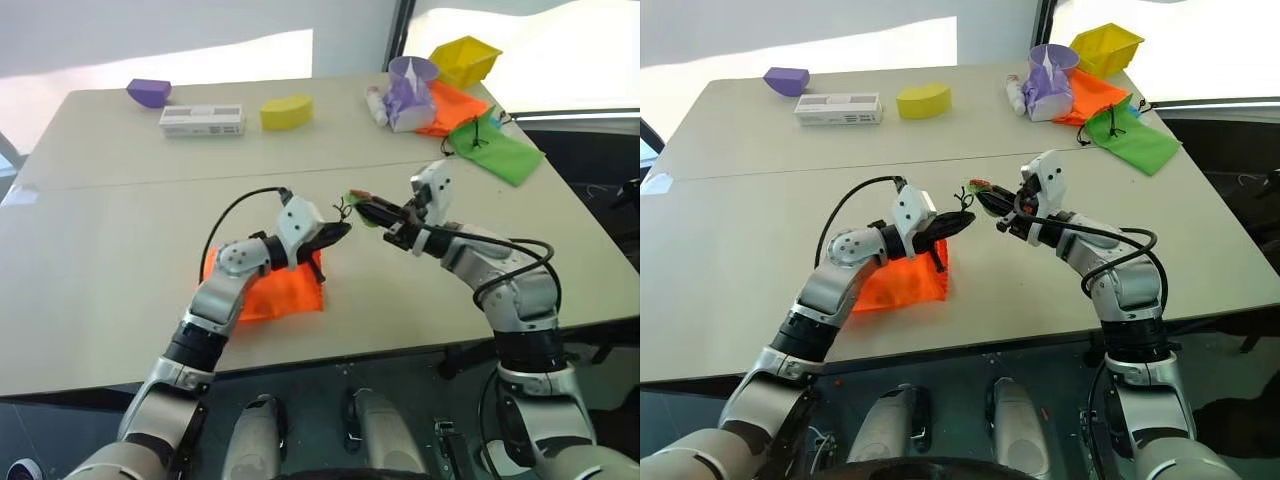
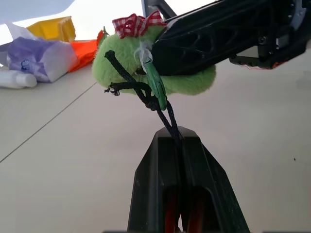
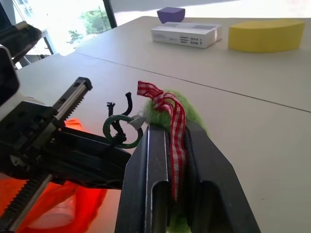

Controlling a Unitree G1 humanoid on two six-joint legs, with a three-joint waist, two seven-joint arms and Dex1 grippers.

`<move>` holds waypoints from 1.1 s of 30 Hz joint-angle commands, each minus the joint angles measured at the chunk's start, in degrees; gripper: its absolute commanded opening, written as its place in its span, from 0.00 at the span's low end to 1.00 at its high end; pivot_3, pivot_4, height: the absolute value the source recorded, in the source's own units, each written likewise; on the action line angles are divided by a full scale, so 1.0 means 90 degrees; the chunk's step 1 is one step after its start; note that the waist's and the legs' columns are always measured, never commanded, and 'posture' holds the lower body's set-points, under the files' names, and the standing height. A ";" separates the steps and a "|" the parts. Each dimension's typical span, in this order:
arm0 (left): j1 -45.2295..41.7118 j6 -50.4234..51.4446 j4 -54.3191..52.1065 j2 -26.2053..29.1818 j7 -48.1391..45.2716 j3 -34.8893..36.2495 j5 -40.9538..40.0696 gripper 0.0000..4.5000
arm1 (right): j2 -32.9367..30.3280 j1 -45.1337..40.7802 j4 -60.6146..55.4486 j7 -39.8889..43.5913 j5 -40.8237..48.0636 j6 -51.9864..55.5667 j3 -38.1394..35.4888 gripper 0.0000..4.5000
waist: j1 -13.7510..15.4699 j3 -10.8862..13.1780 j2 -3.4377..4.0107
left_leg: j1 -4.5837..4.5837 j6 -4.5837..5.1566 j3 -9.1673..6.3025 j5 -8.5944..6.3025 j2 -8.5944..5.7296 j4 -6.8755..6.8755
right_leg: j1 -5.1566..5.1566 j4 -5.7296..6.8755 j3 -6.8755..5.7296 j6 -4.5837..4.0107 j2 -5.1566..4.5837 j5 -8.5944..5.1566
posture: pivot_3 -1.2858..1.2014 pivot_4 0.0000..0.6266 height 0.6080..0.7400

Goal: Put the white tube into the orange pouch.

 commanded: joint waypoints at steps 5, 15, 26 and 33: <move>0.0195 0.0373 -0.0374 0.0284 -0.0020 -0.0185 0.0269 0.01 | -0.0209 -0.0328 0.0314 -0.0277 -0.0331 -0.0663 -0.0536 0.00 | 0.0003 0.0000 0.0000 | -0.0001 0.0000 0.0001 0.0000 0.0000 0.0000 | 0.0000 -0.0001 0.0001 0.0000 0.0000 0.0000 | 0.52 0.24 1.00; 0.0207 0.1131 -0.0398 0.0310 0.0084 -0.0304 0.0435 0.01 | -0.0216 -0.0324 0.0303 -0.0247 -0.0369 -0.0752 -0.0481 0.00 | -0.0003 0.0000 0.0000 | 0.0000 0.0000 0.0001 0.0000 0.0000 0.0000 | 0.0000 0.0000 0.0001 0.0001 0.0000 0.0000 | 0.52 0.24 1.00; -0.0236 0.3620 -0.1662 0.1484 -0.0476 -0.0834 0.0607 0.01 | -0.0481 -0.0564 0.0868 -0.0523 -0.0598 -0.1220 -0.0883 0.00 | -0.0004 0.0001 0.0000 | 0.0006 0.0000 -0.0001 0.0000 -0.0001 0.0003 | 0.0000 0.0007 0.0008 -0.0002 0.0004 -0.0001 | 0.52 0.24 1.00; -0.0084 0.4080 -0.2323 0.2336 -0.1113 -0.0994 0.0348 0.01 | -0.0547 -0.0852 0.1579 -0.1124 -0.0955 -0.1750 -0.1082 0.00 | -0.0035 0.0001 0.0001 | 0.0006 0.0000 0.0001 0.0000 0.0000 -0.0004 | -0.0013 0.0011 0.0020 0.0002 0.0011 -0.0003 | 0.52 0.24 1.00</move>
